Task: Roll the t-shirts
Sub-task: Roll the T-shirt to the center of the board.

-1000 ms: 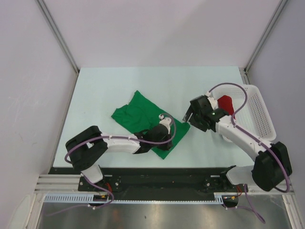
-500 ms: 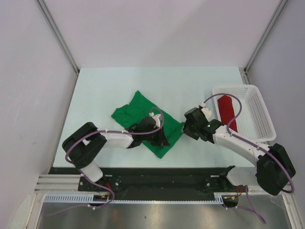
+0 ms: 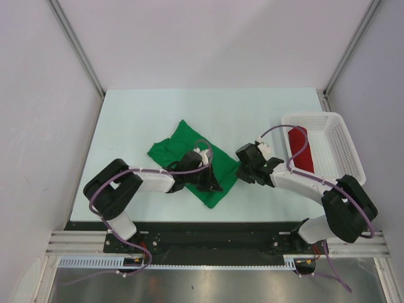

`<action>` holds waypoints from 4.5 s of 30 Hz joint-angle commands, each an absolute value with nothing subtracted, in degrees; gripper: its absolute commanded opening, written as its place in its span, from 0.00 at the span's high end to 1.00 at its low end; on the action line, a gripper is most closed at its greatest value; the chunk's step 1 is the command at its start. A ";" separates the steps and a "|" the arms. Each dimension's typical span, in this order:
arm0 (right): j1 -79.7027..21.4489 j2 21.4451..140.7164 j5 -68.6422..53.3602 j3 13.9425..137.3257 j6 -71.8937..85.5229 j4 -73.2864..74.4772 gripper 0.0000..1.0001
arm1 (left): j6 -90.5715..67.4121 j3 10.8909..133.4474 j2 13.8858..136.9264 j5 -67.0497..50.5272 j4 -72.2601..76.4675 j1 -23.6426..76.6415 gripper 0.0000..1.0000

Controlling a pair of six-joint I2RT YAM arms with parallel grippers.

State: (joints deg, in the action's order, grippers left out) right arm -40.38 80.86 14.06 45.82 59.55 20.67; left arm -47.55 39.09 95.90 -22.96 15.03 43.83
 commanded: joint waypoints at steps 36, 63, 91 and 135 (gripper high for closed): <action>-38.23 100.11 9.05 62.49 57.92 25.58 0.72 | -26.72 50.45 86.65 13.09 -10.02 59.41 0.45; -34.90 85.00 15.38 61.44 52.21 34.45 0.38 | -34.97 40.52 92.72 -11.33 16.60 58.62 1.00; -38.76 75.76 13.19 44.65 58.45 24.88 0.48 | -44.92 38.32 93.60 -12.22 9.06 51.24 1.00; -36.83 98.52 11.69 61.96 61.88 30.94 0.66 | -32.61 45.34 81.47 -0.63 -7.11 51.66 0.41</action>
